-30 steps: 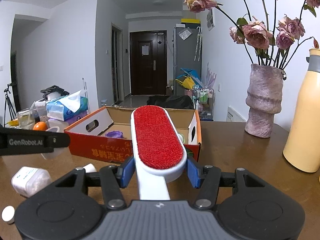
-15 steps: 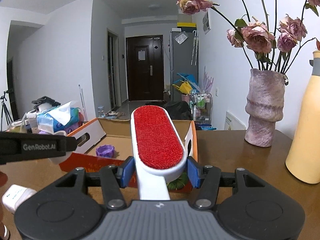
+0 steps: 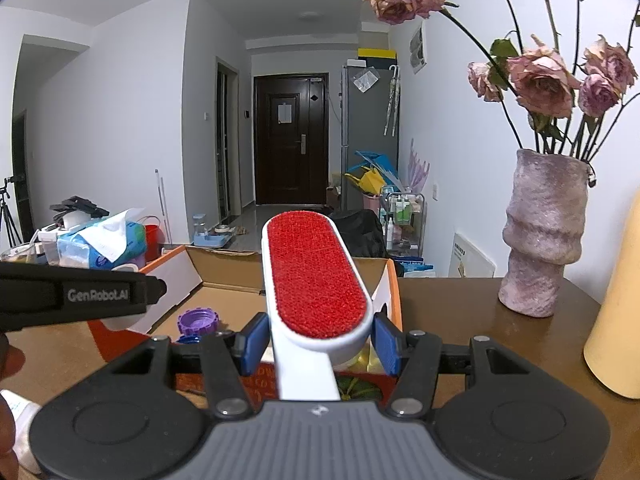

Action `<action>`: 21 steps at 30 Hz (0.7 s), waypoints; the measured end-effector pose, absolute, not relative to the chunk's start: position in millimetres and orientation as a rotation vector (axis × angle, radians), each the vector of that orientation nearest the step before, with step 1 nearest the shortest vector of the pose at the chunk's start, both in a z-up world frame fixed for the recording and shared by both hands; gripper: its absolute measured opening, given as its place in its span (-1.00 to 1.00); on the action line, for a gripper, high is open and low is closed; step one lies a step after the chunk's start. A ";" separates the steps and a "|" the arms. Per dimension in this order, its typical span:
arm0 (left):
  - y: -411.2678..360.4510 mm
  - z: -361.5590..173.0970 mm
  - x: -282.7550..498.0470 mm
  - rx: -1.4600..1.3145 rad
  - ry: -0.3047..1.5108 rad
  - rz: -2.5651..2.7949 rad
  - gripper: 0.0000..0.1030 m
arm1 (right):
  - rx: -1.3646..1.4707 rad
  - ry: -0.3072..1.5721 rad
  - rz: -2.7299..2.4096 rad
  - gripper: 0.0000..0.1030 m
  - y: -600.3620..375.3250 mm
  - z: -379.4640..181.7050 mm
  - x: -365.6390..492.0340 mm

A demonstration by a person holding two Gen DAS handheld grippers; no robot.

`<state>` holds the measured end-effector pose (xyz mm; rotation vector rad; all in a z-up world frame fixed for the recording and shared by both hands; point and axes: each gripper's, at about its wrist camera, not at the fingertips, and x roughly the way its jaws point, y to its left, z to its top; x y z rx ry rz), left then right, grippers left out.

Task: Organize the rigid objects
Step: 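Carry the tape roll and lint roller over the cardboard box with both tools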

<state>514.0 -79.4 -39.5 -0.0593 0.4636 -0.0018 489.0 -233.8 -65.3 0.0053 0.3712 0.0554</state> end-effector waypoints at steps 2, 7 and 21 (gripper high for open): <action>-79.0 -39.9 519.8 -0.060 0.464 0.005 -0.10 | 0.003 0.372 0.057 0.06 -232.4 -65.2 494.7; -80.0 -41.1 533.9 -0.055 0.466 0.012 -0.10 | -0.002 0.375 0.057 0.06 -230.7 -66.3 509.9; -82.4 -43.2 567.3 -0.033 0.456 0.034 -0.10 | -0.002 0.387 0.059 0.06 -231.1 -69.8 546.5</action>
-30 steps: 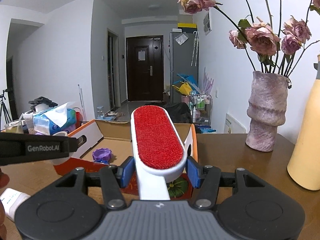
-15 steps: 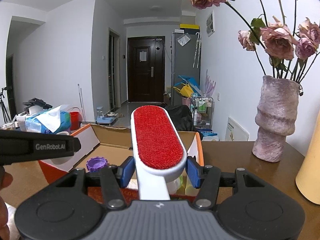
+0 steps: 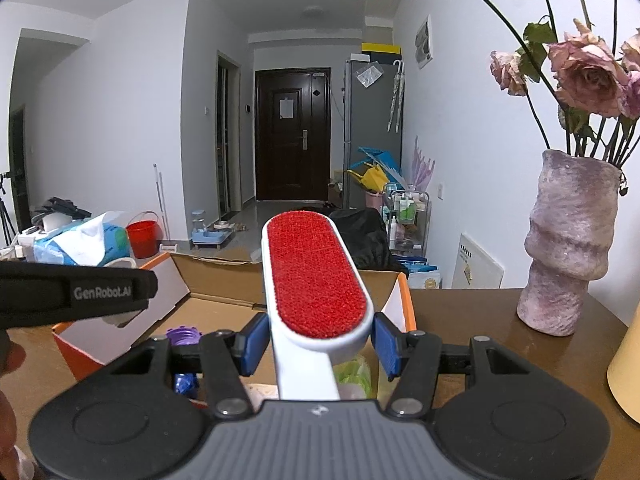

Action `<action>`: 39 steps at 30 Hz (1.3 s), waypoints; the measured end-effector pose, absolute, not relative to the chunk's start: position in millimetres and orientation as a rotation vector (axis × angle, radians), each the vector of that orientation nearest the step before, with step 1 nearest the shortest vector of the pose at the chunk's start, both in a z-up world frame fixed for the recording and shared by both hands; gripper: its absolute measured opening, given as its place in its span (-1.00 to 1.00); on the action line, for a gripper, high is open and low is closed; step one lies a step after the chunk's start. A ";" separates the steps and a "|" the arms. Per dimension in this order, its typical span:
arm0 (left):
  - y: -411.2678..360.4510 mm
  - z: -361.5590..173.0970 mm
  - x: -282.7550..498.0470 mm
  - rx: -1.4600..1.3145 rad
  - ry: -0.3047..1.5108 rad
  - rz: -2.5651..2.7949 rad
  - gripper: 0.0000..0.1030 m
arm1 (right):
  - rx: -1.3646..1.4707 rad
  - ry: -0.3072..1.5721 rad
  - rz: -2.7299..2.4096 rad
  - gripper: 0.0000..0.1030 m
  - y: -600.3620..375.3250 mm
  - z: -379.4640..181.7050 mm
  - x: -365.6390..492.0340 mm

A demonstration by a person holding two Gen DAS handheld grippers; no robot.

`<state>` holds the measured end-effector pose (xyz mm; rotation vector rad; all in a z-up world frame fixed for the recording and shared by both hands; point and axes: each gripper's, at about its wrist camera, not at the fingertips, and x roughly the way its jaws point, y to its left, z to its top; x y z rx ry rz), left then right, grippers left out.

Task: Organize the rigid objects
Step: 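Carry the tape roll and lint roller over the cardboard box with both tools, then open both tools to drop the tape roll and lint roller into the box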

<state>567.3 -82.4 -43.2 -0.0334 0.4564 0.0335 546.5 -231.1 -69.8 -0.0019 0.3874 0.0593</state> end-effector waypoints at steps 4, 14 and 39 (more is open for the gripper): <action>-82.2 -43.6 575.7 -0.026 0.455 0.045 -0.10 | 0.001 0.394 0.062 0.06 -232.3 -70.7 554.4; -84.1 -49.5 597.8 -0.014 0.475 0.060 -0.10 | -0.030 0.407 0.079 0.06 -228.1 -71.9 571.9; -77.0 -59.0 618.5 0.000 0.517 0.104 0.67 | -0.130 0.433 0.030 0.53 -222.0 -73.2 595.0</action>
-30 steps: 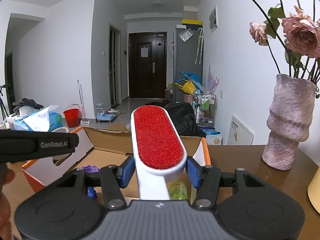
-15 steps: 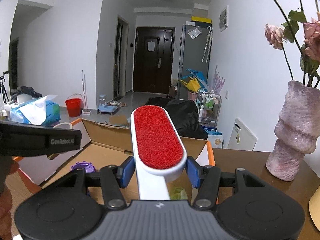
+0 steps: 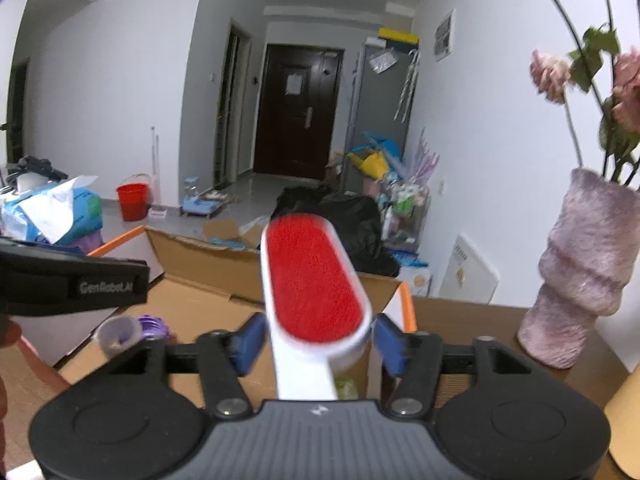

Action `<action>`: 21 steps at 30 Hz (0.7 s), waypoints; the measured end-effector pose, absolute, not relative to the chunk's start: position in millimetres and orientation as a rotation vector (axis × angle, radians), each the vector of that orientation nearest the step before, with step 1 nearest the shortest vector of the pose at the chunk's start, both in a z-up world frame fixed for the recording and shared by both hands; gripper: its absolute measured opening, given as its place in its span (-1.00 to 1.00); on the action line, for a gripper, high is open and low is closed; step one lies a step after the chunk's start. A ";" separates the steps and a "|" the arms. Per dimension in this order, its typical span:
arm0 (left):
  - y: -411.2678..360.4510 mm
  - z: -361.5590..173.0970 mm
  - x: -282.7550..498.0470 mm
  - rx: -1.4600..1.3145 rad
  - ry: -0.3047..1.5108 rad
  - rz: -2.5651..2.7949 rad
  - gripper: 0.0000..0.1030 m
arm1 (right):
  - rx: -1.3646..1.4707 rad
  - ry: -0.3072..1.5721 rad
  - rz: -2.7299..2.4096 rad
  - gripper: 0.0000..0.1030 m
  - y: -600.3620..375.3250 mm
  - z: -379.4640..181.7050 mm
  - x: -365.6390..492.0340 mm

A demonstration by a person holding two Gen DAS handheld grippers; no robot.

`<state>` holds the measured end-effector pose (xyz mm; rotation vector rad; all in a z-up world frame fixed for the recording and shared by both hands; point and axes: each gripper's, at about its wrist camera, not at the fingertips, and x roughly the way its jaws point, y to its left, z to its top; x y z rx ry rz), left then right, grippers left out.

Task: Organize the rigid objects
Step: 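Open both tools to drop the tape roll and lint roller into the box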

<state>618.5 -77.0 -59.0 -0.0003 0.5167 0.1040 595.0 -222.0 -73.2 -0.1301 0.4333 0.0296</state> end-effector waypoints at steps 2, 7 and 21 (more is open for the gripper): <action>-75.8 -58.1 617.7 -0.010 0.516 0.096 0.68 | -0.134 0.388 0.016 0.83 -220.6 -69.6 588.7; -71.8 -57.2 617.7 -0.021 0.525 0.111 0.86 | -0.136 0.356 0.024 0.91 -220.6 -62.6 579.6; -72.0 -51.9 608.3 -0.004 0.495 0.123 1.00 | -0.133 0.363 0.041 1.00 -219.4 -61.9 575.0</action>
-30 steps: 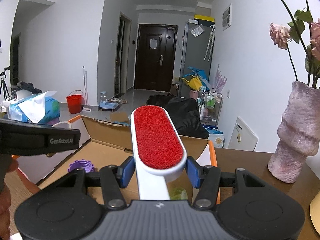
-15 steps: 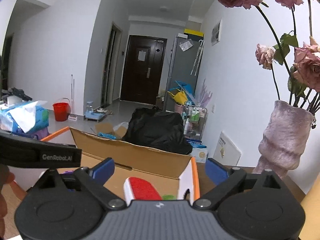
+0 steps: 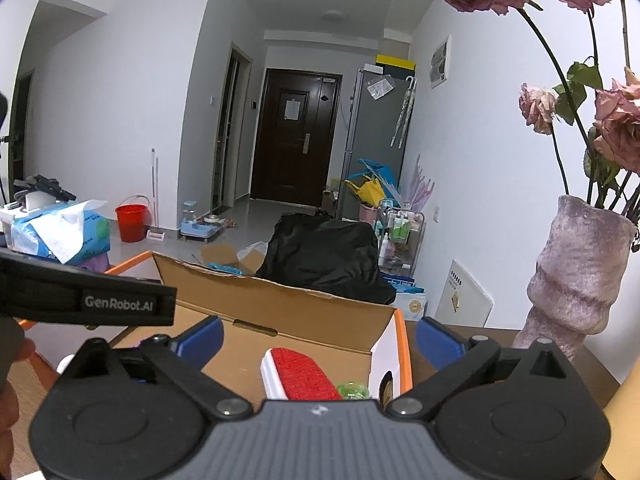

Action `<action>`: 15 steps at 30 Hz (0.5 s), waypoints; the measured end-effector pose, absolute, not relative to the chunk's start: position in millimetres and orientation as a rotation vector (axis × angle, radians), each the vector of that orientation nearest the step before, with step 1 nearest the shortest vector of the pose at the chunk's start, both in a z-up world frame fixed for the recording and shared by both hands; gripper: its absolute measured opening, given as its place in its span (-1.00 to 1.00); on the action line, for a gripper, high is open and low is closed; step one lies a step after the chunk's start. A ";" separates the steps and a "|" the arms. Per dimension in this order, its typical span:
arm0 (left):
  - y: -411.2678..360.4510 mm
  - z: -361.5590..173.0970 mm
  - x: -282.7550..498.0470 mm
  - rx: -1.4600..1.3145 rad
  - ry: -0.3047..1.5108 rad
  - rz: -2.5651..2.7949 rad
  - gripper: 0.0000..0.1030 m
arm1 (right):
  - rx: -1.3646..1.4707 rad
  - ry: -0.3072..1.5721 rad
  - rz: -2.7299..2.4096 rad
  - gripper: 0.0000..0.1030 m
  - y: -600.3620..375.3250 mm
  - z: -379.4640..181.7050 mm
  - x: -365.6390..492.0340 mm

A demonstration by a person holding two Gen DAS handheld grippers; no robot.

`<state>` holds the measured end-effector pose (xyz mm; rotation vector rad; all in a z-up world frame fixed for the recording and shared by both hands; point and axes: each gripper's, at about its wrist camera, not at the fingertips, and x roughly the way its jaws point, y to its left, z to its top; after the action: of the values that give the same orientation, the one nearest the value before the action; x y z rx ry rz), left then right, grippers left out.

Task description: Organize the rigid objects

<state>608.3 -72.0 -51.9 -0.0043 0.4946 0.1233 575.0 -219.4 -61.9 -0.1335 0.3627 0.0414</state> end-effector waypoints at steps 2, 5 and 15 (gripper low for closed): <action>-70.5 -51.2 606.4 -0.004 0.491 0.129 1.00 | -0.132 0.363 0.041 1.00 -219.4 -62.6 575.5; -68.9 -50.3 603.7 -0.006 0.486 0.127 1.00 | -0.129 0.362 0.042 1.00 -219.5 -62.4 572.4; -63.6 -48.1 592.0 -0.014 0.477 0.125 1.00 | -0.120 0.362 0.041 1.00 -221.8 -60.8 563.2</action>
<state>592.0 -63.6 -48.1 -0.0139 0.4767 0.1248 563.2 -221.8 -60.8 -0.1199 0.3620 0.0411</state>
